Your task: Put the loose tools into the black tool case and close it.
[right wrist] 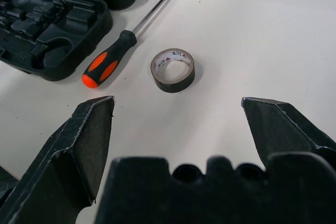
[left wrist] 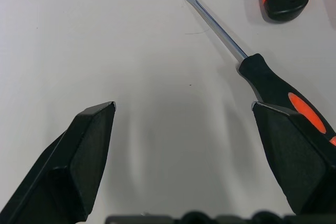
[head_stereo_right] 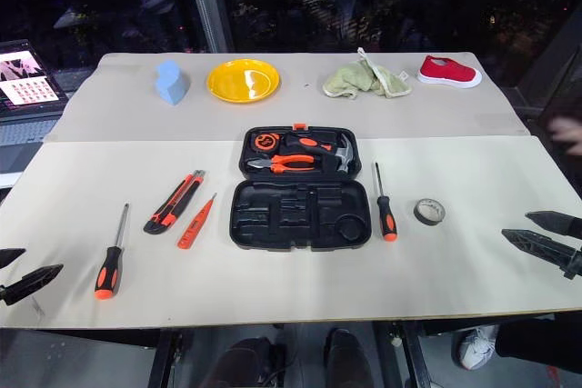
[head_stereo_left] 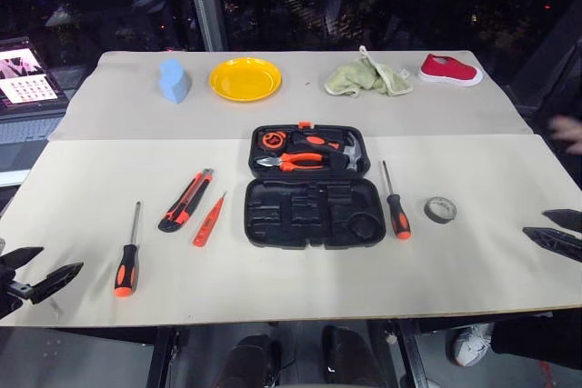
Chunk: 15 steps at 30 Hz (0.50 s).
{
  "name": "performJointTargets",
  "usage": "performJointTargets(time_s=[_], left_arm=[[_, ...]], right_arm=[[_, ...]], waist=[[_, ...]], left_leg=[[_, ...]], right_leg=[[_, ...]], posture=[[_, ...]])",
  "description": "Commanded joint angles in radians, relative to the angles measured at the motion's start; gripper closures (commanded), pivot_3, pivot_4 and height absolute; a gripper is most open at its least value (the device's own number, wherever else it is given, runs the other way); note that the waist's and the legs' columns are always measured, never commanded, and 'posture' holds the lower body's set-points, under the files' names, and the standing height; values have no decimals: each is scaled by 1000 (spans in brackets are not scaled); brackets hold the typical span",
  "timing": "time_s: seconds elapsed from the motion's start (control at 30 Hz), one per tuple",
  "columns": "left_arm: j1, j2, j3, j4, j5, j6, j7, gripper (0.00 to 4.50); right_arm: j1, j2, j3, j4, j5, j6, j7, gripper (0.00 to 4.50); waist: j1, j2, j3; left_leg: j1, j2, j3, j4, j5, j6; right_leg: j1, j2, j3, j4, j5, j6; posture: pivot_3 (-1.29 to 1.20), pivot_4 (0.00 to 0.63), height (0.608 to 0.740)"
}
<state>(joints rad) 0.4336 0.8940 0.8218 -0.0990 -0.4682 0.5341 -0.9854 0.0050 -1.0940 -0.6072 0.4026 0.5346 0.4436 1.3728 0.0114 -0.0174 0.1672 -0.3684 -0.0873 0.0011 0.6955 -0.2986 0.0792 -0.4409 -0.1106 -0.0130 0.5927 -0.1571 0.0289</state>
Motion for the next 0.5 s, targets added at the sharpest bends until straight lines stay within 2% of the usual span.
performJointTargets(time_s=[0.03,0.17,0.3,0.5], left_arm=[[-1,11,23,-11,12,-9,10,20],[-36,28,-21,6,37,9,49,20],[-112,28,-47,-37,45,106,158,20],[-259,30,-94,-239,-102,587,316,20]], right_arm=[[0,-15,-26,-22,7,-22,3,0],[12,4,-31,-39,-15,-68,-27,0],[-14,10,-23,-79,-25,-100,-71,0],[-38,32,5,-431,134,64,-96,0]], waist=[[0,0,0],[0,0,0],[2,0,0],[-4,0,0]], left_leg=[[0,0,0,0,0,0],[0,0,0,0,0,0],[0,0,0,0,0,-1],[0,0,-1,0,1,-2]], right_leg=[[0,0,0,0,0,0],[0,0,0,0,0,0],[0,0,-1,0,0,0],[0,3,-1,2,0,1]], posture=[[0,150,740],[0,150,740],[0,150,740],[0,150,740]])
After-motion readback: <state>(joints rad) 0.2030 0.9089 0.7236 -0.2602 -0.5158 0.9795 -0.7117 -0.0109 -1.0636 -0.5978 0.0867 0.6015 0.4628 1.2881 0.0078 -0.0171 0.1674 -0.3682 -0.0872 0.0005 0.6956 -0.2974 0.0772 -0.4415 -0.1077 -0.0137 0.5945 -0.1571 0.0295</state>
